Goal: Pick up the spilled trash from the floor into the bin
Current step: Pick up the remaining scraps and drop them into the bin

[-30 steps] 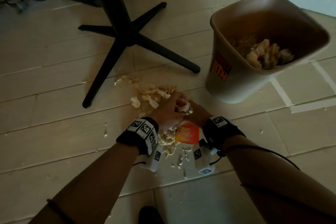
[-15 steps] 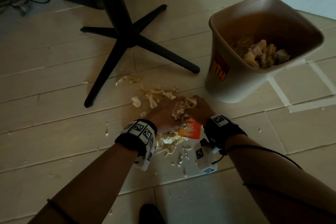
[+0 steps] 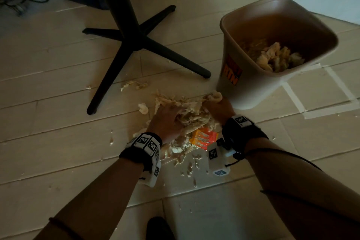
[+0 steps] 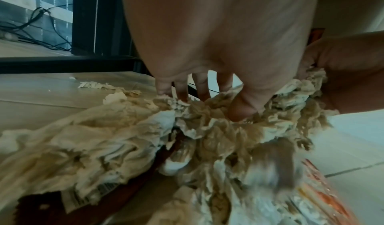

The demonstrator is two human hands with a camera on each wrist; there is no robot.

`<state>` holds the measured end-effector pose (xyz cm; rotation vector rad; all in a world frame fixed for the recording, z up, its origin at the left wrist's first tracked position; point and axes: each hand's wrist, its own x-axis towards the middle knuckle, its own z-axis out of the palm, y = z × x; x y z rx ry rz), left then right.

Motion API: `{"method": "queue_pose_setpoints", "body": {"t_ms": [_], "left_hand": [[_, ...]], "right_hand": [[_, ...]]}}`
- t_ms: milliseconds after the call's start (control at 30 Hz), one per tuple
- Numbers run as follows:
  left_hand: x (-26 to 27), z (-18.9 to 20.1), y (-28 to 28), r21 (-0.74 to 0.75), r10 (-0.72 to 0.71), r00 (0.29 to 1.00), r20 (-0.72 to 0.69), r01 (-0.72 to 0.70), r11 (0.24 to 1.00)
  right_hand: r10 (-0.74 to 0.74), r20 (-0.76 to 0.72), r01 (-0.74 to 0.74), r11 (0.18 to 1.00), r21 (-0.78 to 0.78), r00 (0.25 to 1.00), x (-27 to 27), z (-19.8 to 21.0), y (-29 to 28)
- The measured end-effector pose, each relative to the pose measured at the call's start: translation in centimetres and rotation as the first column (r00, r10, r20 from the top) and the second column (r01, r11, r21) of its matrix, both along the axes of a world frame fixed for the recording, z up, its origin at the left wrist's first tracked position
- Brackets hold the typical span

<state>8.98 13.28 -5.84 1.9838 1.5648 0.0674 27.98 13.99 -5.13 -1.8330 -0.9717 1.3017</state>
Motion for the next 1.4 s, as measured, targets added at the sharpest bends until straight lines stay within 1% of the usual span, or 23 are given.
{"method": "queue_pose_setpoints", "body": {"t_ms": [100,200,267,333,367,467,533,567,600,633,700,733,800,867,900,967,1033,1100,1133,1167,1233,1333,1400], "left_hand": [[0.1,-0.2,0.0,0.012,0.053,0.993,0.105,-0.054,0.998],[0.4,0.3,-0.2,-0.03,0.123,0.939,0.32,-0.12,0.992],[0.7,0.9,-0.2,-0.089,0.119,0.906,0.406,-0.09,0.992],[1.1,1.4,-0.3,-0.111,0.081,0.929,0.36,-0.043,0.993],[1.3,1.6,-0.2,-0.078,0.072,0.943,0.324,-0.05,0.996],[1.6,2.1,0.5,0.14,0.067,0.952,0.3,-0.113,0.984],[1.5,2.6,0.8,0.282,0.06,0.96,0.274,-0.139,0.949],[1.4,3.0,1.0,0.29,0.064,0.953,0.297,-0.153,0.945],[1.3,3.4,1.2,0.271,0.06,0.93,0.363,-0.167,0.948],[1.2,3.9,1.4,0.22,0.05,0.894,0.444,-0.163,0.962],[1.0,4.9,1.8,0.122,0.015,0.83,0.557,-0.099,0.988],[1.0,5.2,2.0,0.1,-0.007,0.824,0.567,-0.061,0.993],[1.3,6.0,2.5,0.145,-0.057,0.852,0.521,-0.023,0.989],[1.7,6.8,3.0,0.213,-0.039,0.88,0.473,-0.071,0.974],[1.8,7.1,3.1,0.232,-0.009,0.879,0.477,-0.116,0.966],[2.2,7.7,3.5,0.249,0.027,0.857,0.514,-0.18,0.952],[2.6,8.2,3.7,0.263,0.043,0.834,0.549,-0.221,0.939],[3.1,8.6,3.7,0.277,0.055,0.827,0.559,-0.248,0.928],[3.3,8.7,3.7,0.285,0.051,0.825,0.562,-0.252,0.925],[3.5,8.8,3.7,0.299,0.039,0.824,0.565,-0.249,0.921],[3.5,9.1,3.6,0.343,0.006,0.846,0.534,-0.224,0.912],[2.9,9.1,3.4,0.359,-0.031,0.884,0.467,-0.157,0.92],[2.3,8.7,3.3,0.297,-0.03,0.858,0.512,-0.144,0.944]], "right_hand": [[-0.039,-0.055,0.043,0.997,0.069,0.998,-0.3,0.5,0.6],[-0.045,-0.088,0.056,0.991,0.125,0.995,-0.5,1.2,1.2],[-0.091,-0.123,0.107,0.985,0.133,0.988,-0.6,1.7,1.6],[-0.119,-0.183,0.145,0.979,0.14,0.976,-1.1,2.3,2.1],[-0.122,-0.215,0.155,0.977,0.146,0.969,-1.3,2.8,2.3],[-0.054,-0.306,0.117,0.975,0.189,0.95,-1.5,4.5,2.7],[-0.021,-0.31,0.076,0.983,0.168,0.95,-1.5,5.2,3.0],[-0.021,-0.311,0.068,0.988,0.14,0.95,-1.5,5.5,3.1],[-0.02,-0.315,0.056,0.993,0.104,0.949,-1.4,5.5,3.2],[-0.024,-0.308,0.045,0.997,0.062,0.951,-1.4,5.7,3.2],[-0.013,-0.31,0.03,0.998,0.048,0.951,-1.3,6.3,3.0],[-0.014,-0.316,0.034,0.998,0.058,0.949,-1.3,6.6,2.9],[-0.024,-0.331,0.047,0.997,0.063,0.943,-1.2,6.8,2.9],[-0.039,-0.356,0.073,0.994,0.082,0.934,-1.4,7.1,2.7],[-0.044,-0.376,0.084,0.992,0.091,0.926,-1.5,7.1,2.5],[-0.045,-0.45,0.085,0.994,0.069,0.892,-1.7,7.6,2.1],[-0.023,-0.59,0.084,0.994,0.075,0.807,-1.9,7.8,1.5],[0.003,-0.73,0.048,0.998,0.049,0.684,-1.9,7.7,1.1],[0.011,-0.761,0.006,1.0,0.02,0.648,-1.9,7.9,1.0],[0.023,-0.766,-0.033,0.999,0.002,0.642,-1.8,8.0,0.9],[0.046,-0.74,-0.063,0.998,0.005,0.671,-1.6,8.5,0.8],[0.053,-0.655,-0.035,0.999,0.041,0.753,-1.5,8.7,1.4],[0.04,-0.596,-0.002,0.998,0.065,0.802,-1.6,8.5,1.8]]}}
